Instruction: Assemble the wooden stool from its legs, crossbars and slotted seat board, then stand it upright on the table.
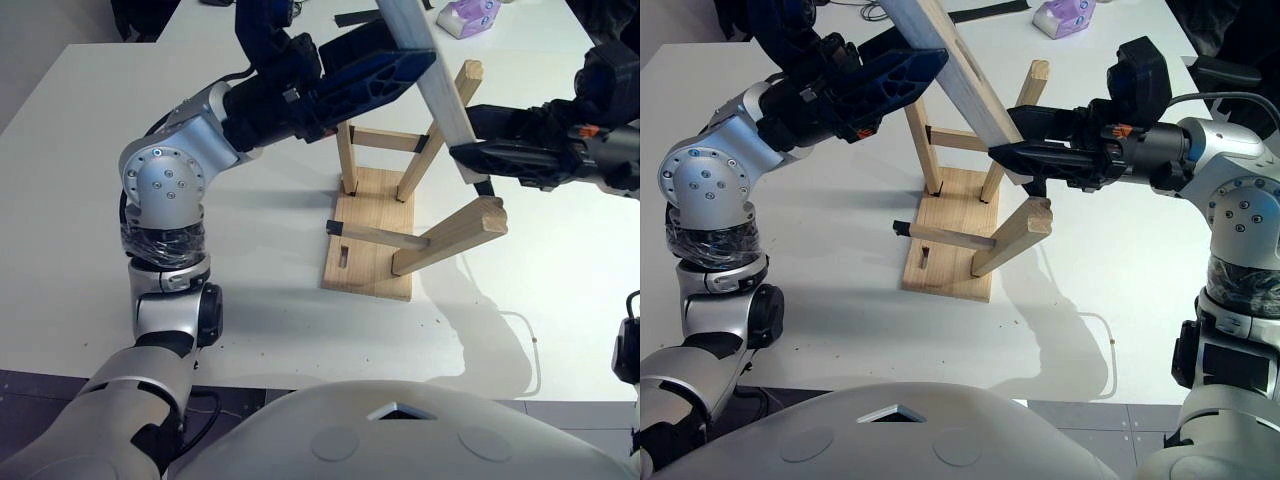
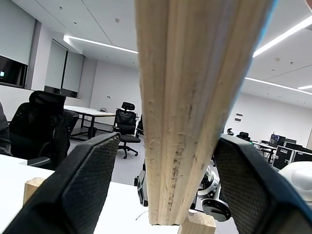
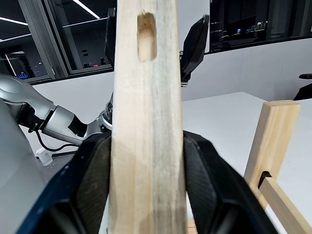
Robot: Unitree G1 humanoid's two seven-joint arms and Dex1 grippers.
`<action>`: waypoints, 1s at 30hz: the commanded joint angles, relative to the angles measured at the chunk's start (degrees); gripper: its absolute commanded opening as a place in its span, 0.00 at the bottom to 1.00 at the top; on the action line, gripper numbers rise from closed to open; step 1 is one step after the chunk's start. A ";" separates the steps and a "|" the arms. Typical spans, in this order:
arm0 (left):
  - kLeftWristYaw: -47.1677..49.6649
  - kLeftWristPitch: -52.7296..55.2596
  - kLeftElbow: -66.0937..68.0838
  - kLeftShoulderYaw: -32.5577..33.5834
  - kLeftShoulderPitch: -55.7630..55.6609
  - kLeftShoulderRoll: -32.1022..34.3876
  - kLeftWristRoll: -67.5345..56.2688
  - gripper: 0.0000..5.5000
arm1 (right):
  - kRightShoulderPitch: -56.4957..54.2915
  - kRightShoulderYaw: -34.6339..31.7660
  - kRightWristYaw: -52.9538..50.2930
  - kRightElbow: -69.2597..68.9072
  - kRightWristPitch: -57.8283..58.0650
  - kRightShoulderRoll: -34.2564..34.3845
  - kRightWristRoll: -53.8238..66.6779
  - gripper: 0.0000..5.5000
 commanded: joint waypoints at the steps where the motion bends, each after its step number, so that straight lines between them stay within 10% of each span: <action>1: -0.98 0.59 -1.28 -0.89 -0.19 0.96 1.04 0.62 | -1.63 1.37 1.80 0.13 0.07 -2.14 -1.79 0.37; 30: -1.73 1.93 -2.53 0.00 0.65 1.53 0.27 0.62 | -7.27 6.43 11.19 5.38 -2.36 -5.98 -11.08 0.37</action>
